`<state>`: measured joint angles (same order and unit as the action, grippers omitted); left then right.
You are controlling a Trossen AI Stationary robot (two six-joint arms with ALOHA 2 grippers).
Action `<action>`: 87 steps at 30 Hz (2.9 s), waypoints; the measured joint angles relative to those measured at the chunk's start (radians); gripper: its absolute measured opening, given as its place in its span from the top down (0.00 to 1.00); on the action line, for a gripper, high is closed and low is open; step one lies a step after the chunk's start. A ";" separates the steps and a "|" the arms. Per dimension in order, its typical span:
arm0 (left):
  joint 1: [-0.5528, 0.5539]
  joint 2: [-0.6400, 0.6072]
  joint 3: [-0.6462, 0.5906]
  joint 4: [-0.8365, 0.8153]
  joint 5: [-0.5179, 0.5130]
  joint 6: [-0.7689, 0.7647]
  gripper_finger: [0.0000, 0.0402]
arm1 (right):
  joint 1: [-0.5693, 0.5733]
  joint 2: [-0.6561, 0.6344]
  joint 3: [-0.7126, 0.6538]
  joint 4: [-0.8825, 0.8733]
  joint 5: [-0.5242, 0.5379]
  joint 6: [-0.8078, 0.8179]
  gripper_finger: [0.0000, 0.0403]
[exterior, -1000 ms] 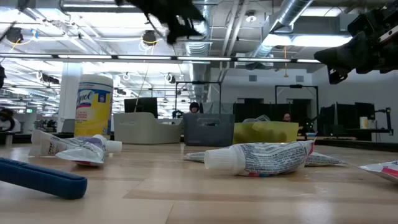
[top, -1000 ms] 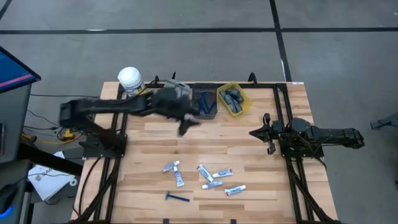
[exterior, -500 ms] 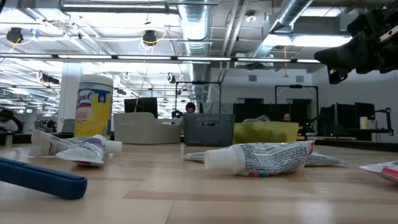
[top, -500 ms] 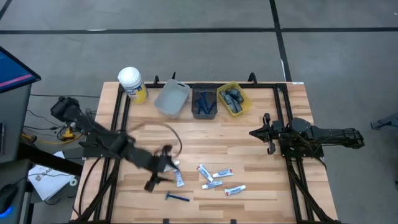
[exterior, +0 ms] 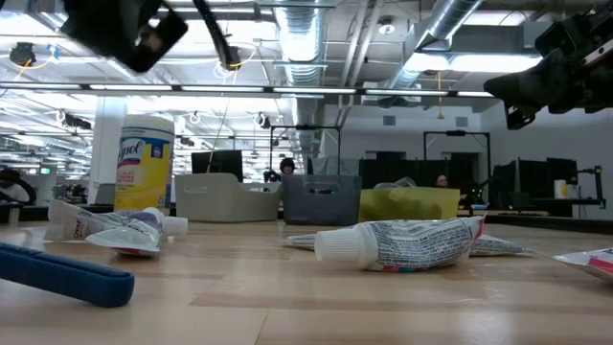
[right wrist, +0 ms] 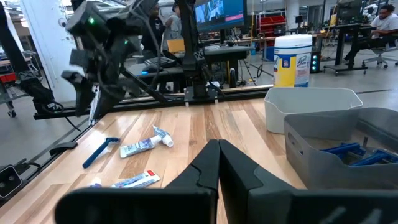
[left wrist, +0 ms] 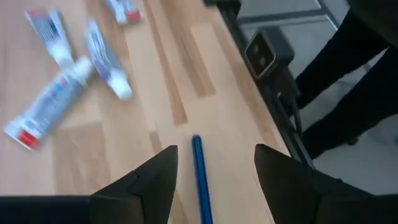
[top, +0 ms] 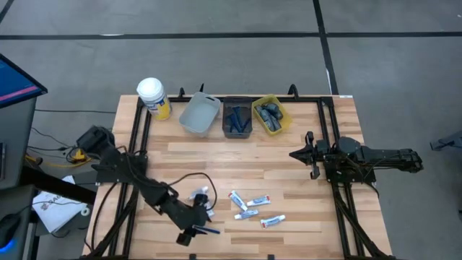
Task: Pick & Place Travel size toiletries
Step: Put the razor into the black bin
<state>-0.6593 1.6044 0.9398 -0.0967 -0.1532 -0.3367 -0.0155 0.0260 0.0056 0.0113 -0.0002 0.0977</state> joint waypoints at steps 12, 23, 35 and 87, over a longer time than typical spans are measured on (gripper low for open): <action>-0.024 0.151 0.000 0.016 0.032 -0.117 0.53 | 0.000 0.000 0.000 0.000 0.000 0.000 1.00; -0.030 0.253 0.004 0.019 0.029 -0.200 0.55 | 0.000 0.000 0.000 0.000 0.000 0.000 1.00; -0.028 0.259 0.004 0.013 0.038 -0.241 0.94 | 0.000 0.000 0.000 0.000 0.000 0.000 1.00; 0.918 0.141 0.003 0.500 -0.277 0.070 0.94 | 0.000 0.000 0.000 0.000 0.000 0.000 1.00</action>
<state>0.2584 1.7458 0.9424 0.4029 -0.4305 -0.2670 -0.0154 0.0258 0.0059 0.0109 -0.0001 0.0978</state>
